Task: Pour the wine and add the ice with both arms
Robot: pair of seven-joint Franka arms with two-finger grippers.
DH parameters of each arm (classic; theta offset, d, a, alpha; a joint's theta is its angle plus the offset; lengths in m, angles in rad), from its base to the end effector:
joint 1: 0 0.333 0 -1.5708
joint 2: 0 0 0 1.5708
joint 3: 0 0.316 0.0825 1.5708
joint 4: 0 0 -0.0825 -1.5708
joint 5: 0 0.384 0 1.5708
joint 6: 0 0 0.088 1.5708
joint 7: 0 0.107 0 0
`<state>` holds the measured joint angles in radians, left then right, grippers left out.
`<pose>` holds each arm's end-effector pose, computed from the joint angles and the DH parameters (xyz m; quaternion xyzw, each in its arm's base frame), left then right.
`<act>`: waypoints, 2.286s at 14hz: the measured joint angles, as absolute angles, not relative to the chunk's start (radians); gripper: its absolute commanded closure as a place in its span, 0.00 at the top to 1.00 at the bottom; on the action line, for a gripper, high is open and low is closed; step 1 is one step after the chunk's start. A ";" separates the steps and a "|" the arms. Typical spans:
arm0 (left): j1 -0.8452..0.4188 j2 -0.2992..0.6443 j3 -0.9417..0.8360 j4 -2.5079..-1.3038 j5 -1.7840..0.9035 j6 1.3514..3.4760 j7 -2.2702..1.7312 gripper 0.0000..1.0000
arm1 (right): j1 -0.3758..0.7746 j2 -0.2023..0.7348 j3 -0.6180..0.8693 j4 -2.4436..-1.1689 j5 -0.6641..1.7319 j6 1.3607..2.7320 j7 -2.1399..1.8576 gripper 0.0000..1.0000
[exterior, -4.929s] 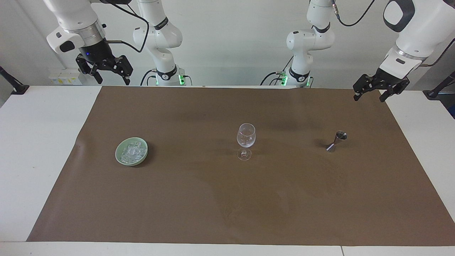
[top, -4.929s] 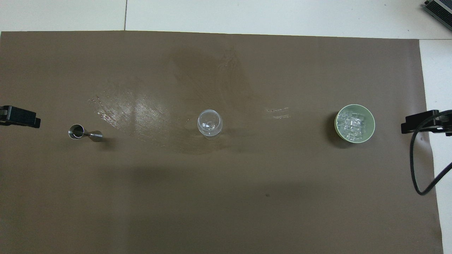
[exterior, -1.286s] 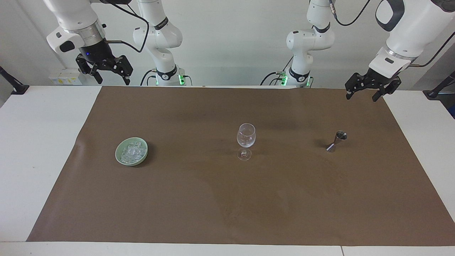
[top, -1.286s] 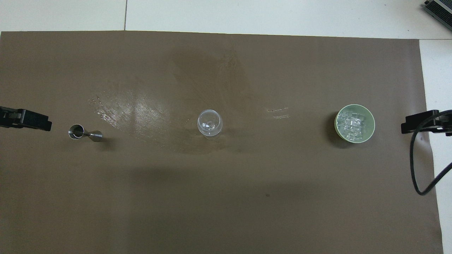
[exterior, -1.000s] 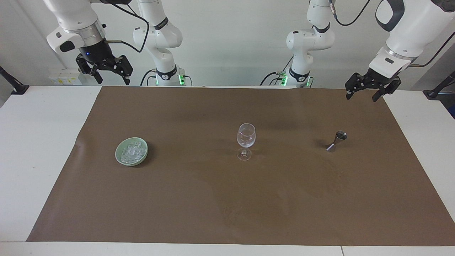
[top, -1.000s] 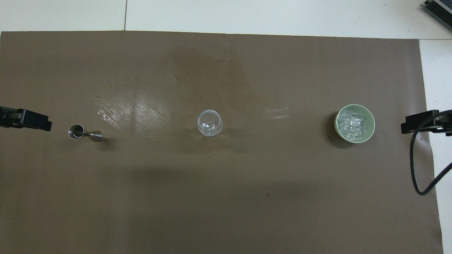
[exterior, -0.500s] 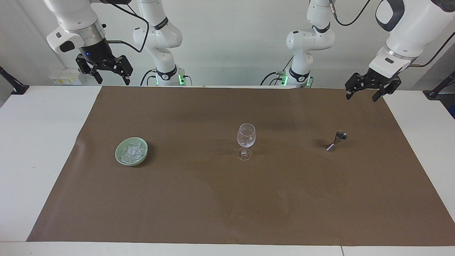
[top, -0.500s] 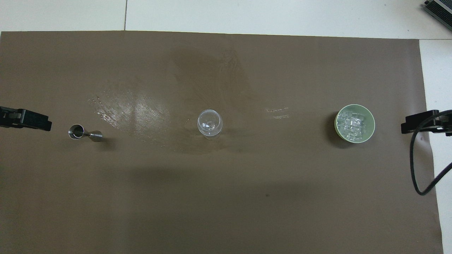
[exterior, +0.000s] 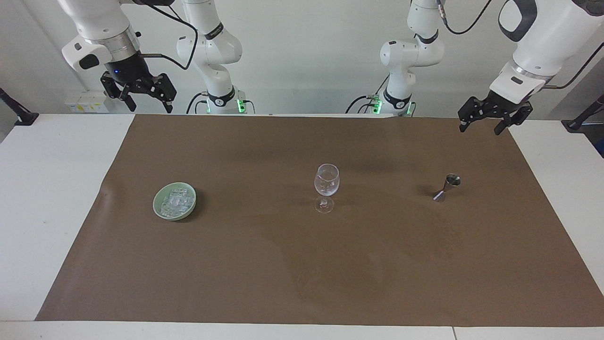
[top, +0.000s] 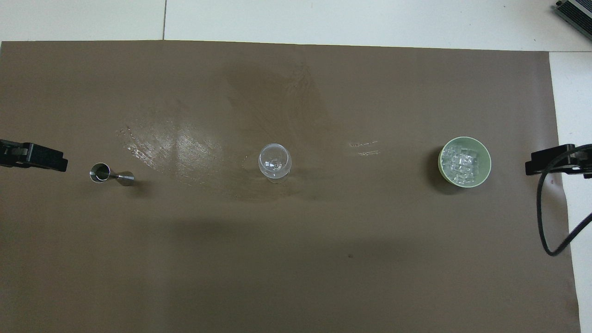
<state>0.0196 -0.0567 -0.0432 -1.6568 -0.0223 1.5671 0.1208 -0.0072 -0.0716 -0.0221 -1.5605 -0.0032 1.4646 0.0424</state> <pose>0.5349 -0.0157 0.6145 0.9972 -0.0719 -0.0160 0.0107 0.5208 -0.0161 0.6586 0.9993 -0.0360 -0.0122 0.0009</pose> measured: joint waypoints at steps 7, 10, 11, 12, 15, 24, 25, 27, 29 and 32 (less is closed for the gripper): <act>0.020 -0.057 -0.043 -1.657 -0.022 1.567 0.121 1.00 | -0.007 -0.072 -0.022 -1.560 -0.003 1.465 0.042 1.00; 0.020 -0.057 -0.043 -1.657 -0.022 1.568 0.121 1.00 | -0.007 -0.072 -0.022 -1.560 -0.003 1.465 0.042 1.00; 0.020 -0.057 -0.043 -1.657 -0.022 1.569 0.121 1.00 | -0.007 -0.072 -0.022 -1.560 -0.003 1.465 0.042 1.00; 0.020 -0.057 -0.043 -1.657 -0.022 1.570 0.121 1.00 | -0.007 -0.072 -0.022 -1.560 -0.003 1.465 0.042 1.00; 0.020 -0.057 -0.043 -1.657 -0.022 1.571 0.120 1.00 | -0.007 -0.072 -0.022 -1.560 -0.003 1.465 0.042 1.00; 0.020 -0.068 -0.041 -1.686 -0.022 1.569 0.074 1.00 | -0.007 -0.072 -0.022 -1.560 -0.003 1.465 0.042 1.00; 0.020 -0.071 -0.041 -1.693 -0.022 1.568 0.047 1.00 | -0.007 -0.072 -0.022 -1.560 -0.003 1.465 0.042 1.00; 0.020 -0.080 -0.038 -1.715 -0.022 1.568 0.002 1.00 | -0.007 -0.072 -0.022 -1.560 -0.003 1.465 0.042 1.00; 0.020 -0.089 -0.036 -1.732 -0.022 1.568 -0.018 1.00 | -0.007 -0.072 -0.022 -1.560 -0.003 1.465 0.042 1.00; 0.020 -0.099 -0.033 -1.747 -0.028 1.569 -0.078 1.00 | -0.007 -0.072 -0.022 -1.560 -0.003 1.465 0.042 1.00</act>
<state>0.0202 -0.0985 -0.0329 -1.7475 -0.0282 1.5692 -0.0776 -0.0072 -0.0716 -0.0221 -1.5605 -0.0032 1.4646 0.0424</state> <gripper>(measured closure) 0.000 0.000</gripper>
